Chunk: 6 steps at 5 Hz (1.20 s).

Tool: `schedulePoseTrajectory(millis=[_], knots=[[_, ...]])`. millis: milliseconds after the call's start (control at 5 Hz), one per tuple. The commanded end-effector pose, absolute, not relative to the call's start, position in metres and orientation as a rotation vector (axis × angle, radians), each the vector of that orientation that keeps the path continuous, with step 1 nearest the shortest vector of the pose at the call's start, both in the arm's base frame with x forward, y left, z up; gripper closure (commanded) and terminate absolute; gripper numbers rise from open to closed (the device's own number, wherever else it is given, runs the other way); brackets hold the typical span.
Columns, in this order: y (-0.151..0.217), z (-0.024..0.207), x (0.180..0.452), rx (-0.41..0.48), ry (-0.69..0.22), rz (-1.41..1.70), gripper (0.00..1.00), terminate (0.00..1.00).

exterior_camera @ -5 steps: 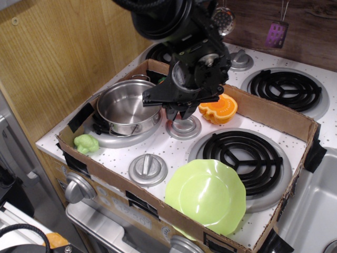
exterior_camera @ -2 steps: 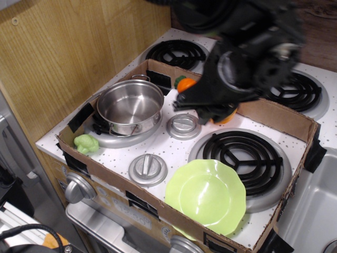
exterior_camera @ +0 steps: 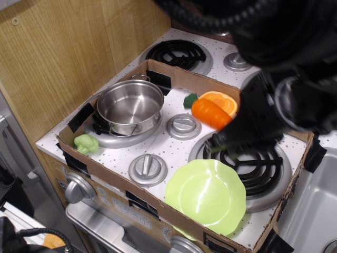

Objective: Put carrot on plate

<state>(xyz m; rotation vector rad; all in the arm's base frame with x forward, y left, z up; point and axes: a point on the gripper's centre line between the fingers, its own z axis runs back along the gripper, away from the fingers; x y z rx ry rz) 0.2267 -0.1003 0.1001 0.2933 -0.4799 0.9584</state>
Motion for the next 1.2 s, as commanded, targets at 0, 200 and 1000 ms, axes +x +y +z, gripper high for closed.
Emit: schedulePoseTrajectory(millis=[0,200,1000], knots=[[-0.135,0.101,0.212,0.167,-0.401,1.230,1.00,0.00],[-0.133,0.085,0.214,0.039,-0.264,1.358,1.00,0.00],[-0.141,0.081,0.221,-0.107,-0.196,1.396,0.00,0.00]])
